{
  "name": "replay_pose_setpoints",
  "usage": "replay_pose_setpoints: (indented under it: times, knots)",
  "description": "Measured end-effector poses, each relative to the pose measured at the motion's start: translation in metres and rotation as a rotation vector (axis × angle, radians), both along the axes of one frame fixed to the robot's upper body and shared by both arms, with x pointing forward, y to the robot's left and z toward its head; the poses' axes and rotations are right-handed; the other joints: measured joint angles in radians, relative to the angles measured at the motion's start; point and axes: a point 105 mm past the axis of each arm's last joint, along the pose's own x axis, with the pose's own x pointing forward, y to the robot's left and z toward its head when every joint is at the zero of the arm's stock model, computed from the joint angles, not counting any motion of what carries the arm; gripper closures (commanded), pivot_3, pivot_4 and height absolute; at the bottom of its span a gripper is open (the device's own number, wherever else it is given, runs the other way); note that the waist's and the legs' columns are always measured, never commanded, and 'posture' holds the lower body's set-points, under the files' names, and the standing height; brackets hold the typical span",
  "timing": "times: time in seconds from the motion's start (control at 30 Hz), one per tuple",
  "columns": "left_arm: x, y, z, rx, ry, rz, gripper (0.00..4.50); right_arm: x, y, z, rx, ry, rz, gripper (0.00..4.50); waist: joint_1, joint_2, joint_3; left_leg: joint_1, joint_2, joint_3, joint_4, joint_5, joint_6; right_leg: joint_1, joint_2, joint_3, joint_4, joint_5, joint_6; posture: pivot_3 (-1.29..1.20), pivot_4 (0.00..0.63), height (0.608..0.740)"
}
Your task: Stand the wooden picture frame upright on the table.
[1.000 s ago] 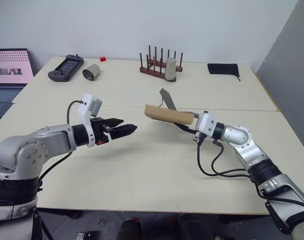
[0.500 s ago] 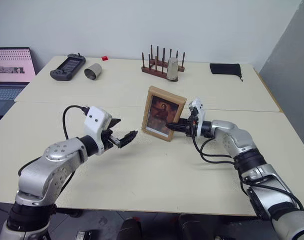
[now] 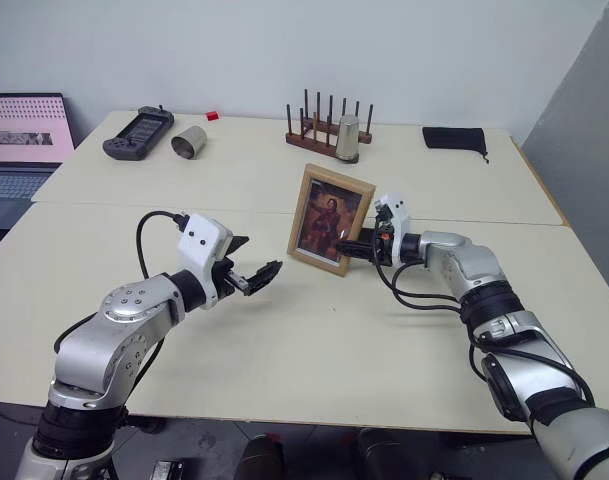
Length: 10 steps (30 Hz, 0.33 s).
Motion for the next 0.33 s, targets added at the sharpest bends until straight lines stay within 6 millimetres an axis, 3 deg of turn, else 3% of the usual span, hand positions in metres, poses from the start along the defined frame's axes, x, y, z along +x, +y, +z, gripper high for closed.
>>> replay_pose_setpoints:
  times: [0.07,0.23,0.33]
  knots:
    - [0.002,0.003,-0.001,-0.005,0.012,0.003,0.0,-0.006,-0.012,-0.002,-0.016,-0.008,-0.015,0.08,0.004,0.0,0.0,0.0,0.0,0.0,0.0,0.0,0.0,0.0,0.0,0.0,0.0,0.0,0.0,0.0,0.15,0.74]
    - [0.009,0.016,-0.004,-0.015,0.039,0.035,0.0,-0.032,-0.044,-0.011,-0.081,-0.052,-0.079,0.04,0.006,0.0,0.0,-0.002,0.0,0.0,-0.001,0.0,0.0,0.0,0.0,0.0,-0.003,0.0,0.0,0.0,0.15,0.74]
    - [0.012,0.022,-0.006,-0.021,0.051,0.048,0.0,-0.046,-0.052,-0.012,-0.125,-0.12,-0.115,0.04,0.003,0.0,0.0,-0.001,0.0,0.0,-0.001,0.0,0.0,0.0,0.0,0.0,-0.003,-0.001,0.001,0.0,0.15,0.74]
